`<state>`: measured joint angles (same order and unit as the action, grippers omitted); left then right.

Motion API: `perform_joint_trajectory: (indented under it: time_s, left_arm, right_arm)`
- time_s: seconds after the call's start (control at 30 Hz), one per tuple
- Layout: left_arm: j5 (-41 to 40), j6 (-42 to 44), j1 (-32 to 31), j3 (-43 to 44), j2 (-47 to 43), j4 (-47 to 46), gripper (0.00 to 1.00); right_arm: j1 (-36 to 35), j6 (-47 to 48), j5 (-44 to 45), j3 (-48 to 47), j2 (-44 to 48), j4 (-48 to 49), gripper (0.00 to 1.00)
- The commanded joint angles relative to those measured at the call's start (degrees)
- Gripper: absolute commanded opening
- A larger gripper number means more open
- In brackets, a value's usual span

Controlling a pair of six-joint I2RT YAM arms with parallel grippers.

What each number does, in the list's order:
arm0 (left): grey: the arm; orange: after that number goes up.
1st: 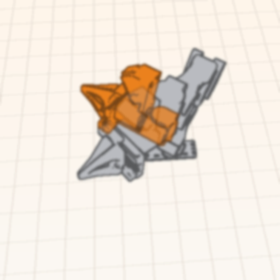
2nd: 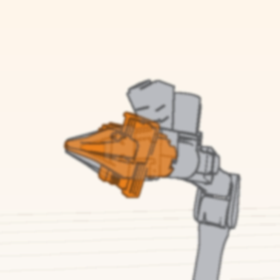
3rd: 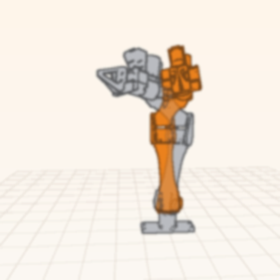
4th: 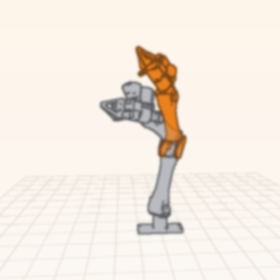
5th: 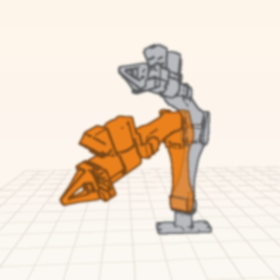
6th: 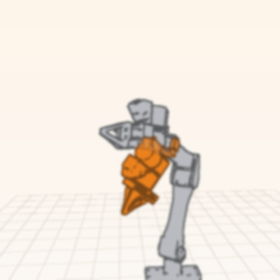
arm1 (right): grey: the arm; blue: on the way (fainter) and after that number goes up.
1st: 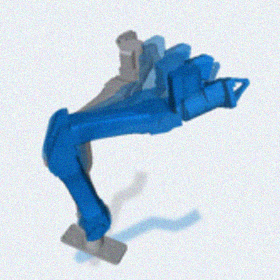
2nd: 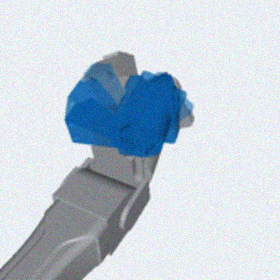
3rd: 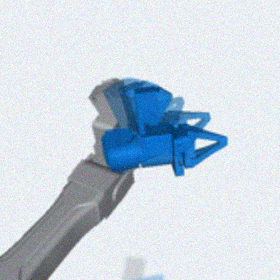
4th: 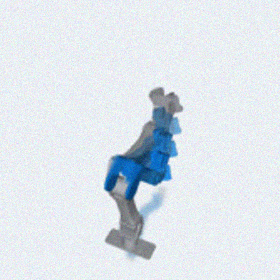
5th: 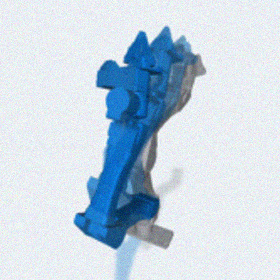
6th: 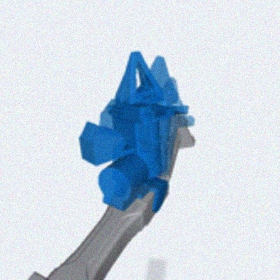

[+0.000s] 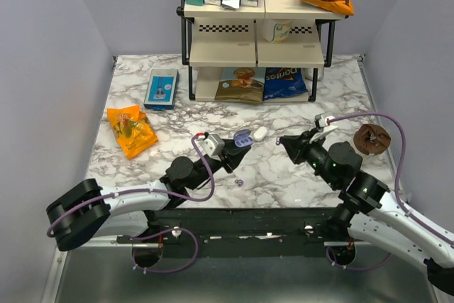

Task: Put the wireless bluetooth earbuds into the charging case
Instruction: Place the earbud in the charging case.

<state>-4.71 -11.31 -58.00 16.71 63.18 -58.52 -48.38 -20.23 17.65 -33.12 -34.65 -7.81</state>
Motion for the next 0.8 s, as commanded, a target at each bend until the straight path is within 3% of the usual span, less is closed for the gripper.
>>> perform_joint_trajectory:
  time_s: [0.0,0.13,0.77]
  left_arm:
    - [4.0,3.4,-0.3,4.6,5.5,-10.9,0.00]
    - [4.7,3.4,-0.2,5.6,7.1,-12.6,0.00]
    - [7.3,2.1,-0.2,9.7,13.2,-15.2,0.00]
  right_arm:
    - [-0.5,5.9,-0.6,-3.2,1.7,0.1,0.01]
    - [-0.5,5.4,-1.2,-5.0,0.4,-1.6,0.01]
    - [-0.6,7.1,-4.3,-5.0,-4.2,11.1,0.01]
